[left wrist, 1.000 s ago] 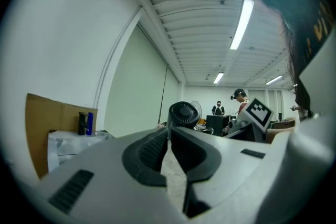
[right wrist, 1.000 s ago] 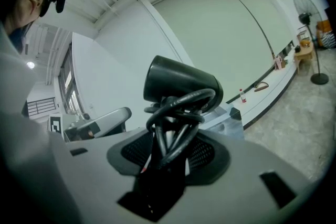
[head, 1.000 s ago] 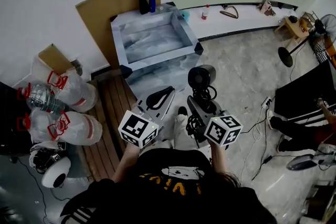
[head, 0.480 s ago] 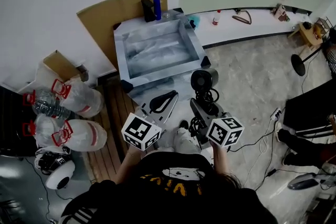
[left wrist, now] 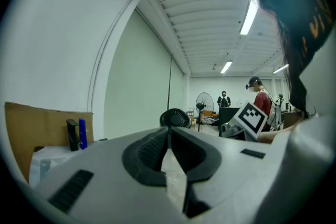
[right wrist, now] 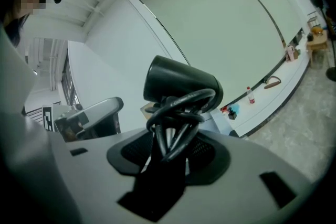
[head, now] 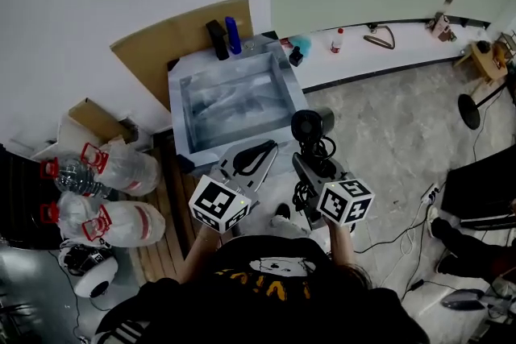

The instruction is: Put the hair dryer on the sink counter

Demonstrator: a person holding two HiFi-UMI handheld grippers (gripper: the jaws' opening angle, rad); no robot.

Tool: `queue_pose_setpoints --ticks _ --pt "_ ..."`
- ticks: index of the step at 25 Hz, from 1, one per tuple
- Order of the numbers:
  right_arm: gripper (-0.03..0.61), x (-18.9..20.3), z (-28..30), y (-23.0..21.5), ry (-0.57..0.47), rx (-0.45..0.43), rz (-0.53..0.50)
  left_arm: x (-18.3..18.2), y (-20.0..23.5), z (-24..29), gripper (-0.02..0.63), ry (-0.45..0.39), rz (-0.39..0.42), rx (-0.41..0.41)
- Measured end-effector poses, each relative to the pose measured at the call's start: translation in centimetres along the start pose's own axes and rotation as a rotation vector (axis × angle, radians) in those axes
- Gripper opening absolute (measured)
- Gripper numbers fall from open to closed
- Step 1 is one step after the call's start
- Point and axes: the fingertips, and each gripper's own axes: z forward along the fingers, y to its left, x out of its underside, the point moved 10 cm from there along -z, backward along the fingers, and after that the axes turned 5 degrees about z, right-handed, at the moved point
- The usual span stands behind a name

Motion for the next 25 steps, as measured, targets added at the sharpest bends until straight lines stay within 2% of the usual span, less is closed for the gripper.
queue_pose_setpoints --ticks 5,14,19,25 --pt "0.178 -2.2 2.0 -2.6 0.026 -0.03 0.012 -0.5 1.5 3.2 0.025 0.013 0.008 -0.029" --pt "0.176 -2.2 3.6 -4.8 0.082 -0.058 0.038 0.0 2.2 5.5 0.025 0.056 -0.011 -0.068" --pt "0.177 -2.4 4.7 -5.4 0.092 -0.05 0.049 0.3 3.1 5.8 0.025 0.069 -0.023 -0.073" --pt "0.178 -3.9 7.7 -6.3 0.1 -0.018 0.023 0.6 6.3 6.8 0.025 0.068 -0.026 -0.064"
